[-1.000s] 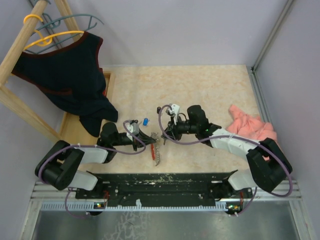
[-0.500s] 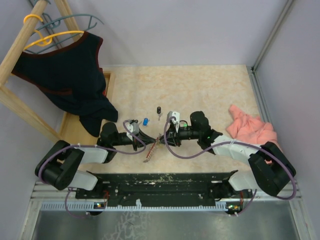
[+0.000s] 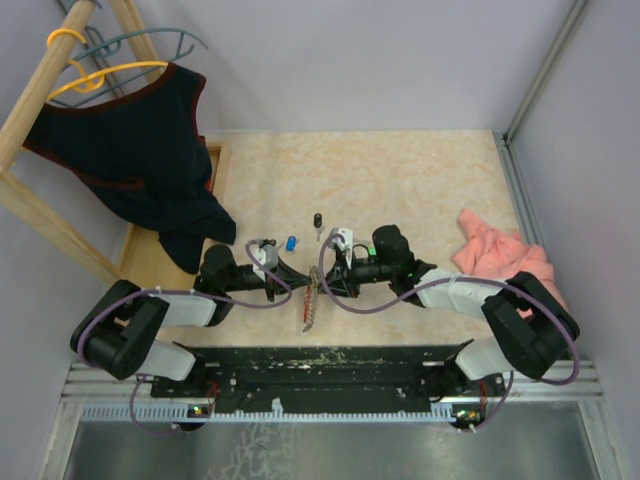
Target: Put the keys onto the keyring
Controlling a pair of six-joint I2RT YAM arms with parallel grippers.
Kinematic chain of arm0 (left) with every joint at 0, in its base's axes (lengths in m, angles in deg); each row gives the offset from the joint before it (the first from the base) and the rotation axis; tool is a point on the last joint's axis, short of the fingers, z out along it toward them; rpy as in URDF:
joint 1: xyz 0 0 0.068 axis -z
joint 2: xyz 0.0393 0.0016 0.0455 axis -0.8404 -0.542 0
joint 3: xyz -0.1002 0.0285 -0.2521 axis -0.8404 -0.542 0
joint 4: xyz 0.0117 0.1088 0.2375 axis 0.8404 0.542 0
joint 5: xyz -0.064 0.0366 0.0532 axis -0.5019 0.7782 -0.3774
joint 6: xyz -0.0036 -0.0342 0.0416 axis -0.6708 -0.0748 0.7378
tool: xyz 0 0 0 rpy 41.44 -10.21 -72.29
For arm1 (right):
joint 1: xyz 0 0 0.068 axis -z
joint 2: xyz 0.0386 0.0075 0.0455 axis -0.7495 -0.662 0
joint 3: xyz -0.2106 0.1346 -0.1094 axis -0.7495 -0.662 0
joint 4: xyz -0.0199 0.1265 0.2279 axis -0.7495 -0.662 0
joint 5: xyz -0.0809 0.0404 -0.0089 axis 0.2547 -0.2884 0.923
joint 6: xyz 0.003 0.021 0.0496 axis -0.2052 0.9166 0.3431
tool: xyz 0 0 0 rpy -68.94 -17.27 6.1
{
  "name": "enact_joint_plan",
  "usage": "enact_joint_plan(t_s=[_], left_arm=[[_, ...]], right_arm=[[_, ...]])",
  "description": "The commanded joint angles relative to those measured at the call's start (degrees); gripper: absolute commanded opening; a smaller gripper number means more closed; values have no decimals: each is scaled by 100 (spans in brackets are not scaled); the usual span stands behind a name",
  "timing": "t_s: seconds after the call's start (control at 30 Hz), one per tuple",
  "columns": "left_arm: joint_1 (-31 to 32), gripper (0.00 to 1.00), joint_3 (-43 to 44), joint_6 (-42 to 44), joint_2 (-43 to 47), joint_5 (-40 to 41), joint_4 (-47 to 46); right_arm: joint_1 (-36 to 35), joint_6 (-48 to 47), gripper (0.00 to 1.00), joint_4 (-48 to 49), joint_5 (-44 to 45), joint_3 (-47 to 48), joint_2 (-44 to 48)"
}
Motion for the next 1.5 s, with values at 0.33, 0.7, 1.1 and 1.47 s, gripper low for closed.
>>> enact_joint_plan(t_s=[0.33,0.7,1.1,1.47], left_arm=[[5,2,-11,-130,-19,-209,-447],[5,2,-7,-185,-57,-310,-541],[6,2,22,-147,-69,-225,-448],[-63,41,-28,-44,151,-7,-219]], right_arm=[[-64,206,22,571,137,114,-188],[-61,328,21,1023,-27,140,-361],[-58,-175,0,587,-25,286,-171],[-150,-2120,0,-837,968,537,347]])
